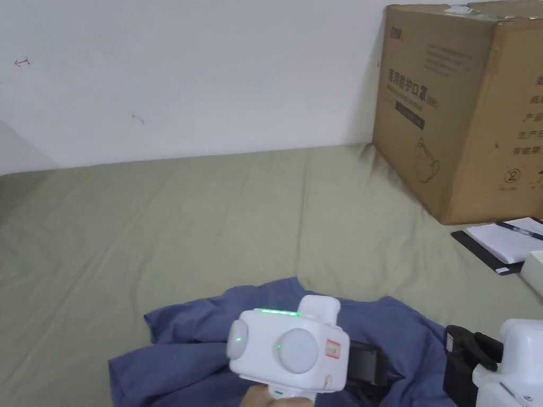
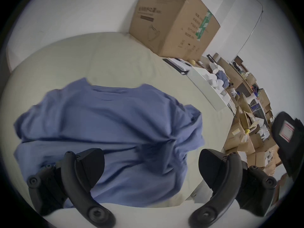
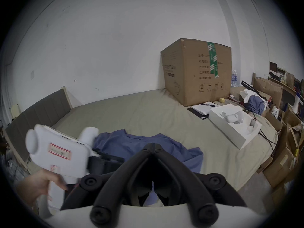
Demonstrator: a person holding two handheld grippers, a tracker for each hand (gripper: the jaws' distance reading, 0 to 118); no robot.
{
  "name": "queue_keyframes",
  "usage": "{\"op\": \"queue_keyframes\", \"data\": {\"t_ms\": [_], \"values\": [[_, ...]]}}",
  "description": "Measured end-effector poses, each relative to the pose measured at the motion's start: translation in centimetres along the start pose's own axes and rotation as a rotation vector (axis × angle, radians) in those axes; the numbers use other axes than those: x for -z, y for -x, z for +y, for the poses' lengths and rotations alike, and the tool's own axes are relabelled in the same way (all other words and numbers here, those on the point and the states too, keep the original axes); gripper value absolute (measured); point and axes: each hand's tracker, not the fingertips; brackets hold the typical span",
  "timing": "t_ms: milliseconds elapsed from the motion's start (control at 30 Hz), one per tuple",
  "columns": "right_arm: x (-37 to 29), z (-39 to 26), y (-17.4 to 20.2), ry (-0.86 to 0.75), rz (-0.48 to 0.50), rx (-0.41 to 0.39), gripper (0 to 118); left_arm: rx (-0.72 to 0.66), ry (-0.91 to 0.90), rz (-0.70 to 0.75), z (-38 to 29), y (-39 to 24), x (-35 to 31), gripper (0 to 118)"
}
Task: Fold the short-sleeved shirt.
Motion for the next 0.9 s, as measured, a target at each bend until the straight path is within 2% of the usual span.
{"op": "queue_keyframes", "data": {"t_ms": [33,67,100,133,167,233,400,600,633,667,700,733,767,800,900], "values": [[0.3,0.0,0.8,0.007,0.018,-0.012,0,-0.019,-0.013,0.036,-0.9,1.3,-1.4,106],[0.6,-0.1,1.6,0.019,0.042,-0.027,0,-0.037,-0.038,0.068,-2.1,2.6,-2.8,89],[0.9,-0.2,2.3,0.031,0.062,-0.042,0,-0.056,-0.048,0.114,-3.2,3.6,-3.7,52],[1.2,-0.3,3.1,0.037,0.079,-0.059,0,-0.084,-0.058,0.176,-4.7,4.7,-4.7,25],[1.5,-0.5,3.9,0.049,0.097,-0.080,0,-0.105,-0.082,0.241,-6.6,5.8,-5.7,9],[2.0,-0.8,5.4,0.054,0.124,-0.103,0,-0.141,-0.069,0.284,-9.5,7.9,-7.1,0],[3.4,-1.7,8.4,0.103,0.178,-0.138,0,-0.297,-0.034,0.311,-13.3,12.5,-8.0,0],[4.5,-1.9,10.5,0.117,0.199,-0.163,0,-0.345,-0.057,0.312,-12.0,16.1,-8.8,0],[4.8,-1.9,10.7,0.126,0.205,-0.164,0,-0.349,-0.063,0.313,-11.2,17.2,-9.0,4],[5.1,-1.9,10.9,0.131,0.207,-0.168,0,-0.365,-0.073,0.321,-10.7,18.1,-9.0,19],[5.4,-2.0,11.0,0.138,0.207,-0.177,0,-0.391,-0.098,0.326,-9.9,19.5,-9.4,49],[5.6,-2.0,11.1,0.144,0.205,-0.187,0,-0.430,-0.136,0.308,-9.2,21.1,-9.7,68],[5.8,-2.1,11.1,0.150,0.204,-0.195,0,-0.467,-0.165,0.293,-8.6,22.4,-9.9,80],[6.0,-2.2,11.2,0.156,0.203,-0.202,0,-0.509,-0.188,0.297,-7.9,23.8,-9.8,84],[7.1,-2.4,11.1,0.181,0.196,-0.212,0,-0.575,-0.206,0.376,-5.8,27.7,-9.7,84]]}}
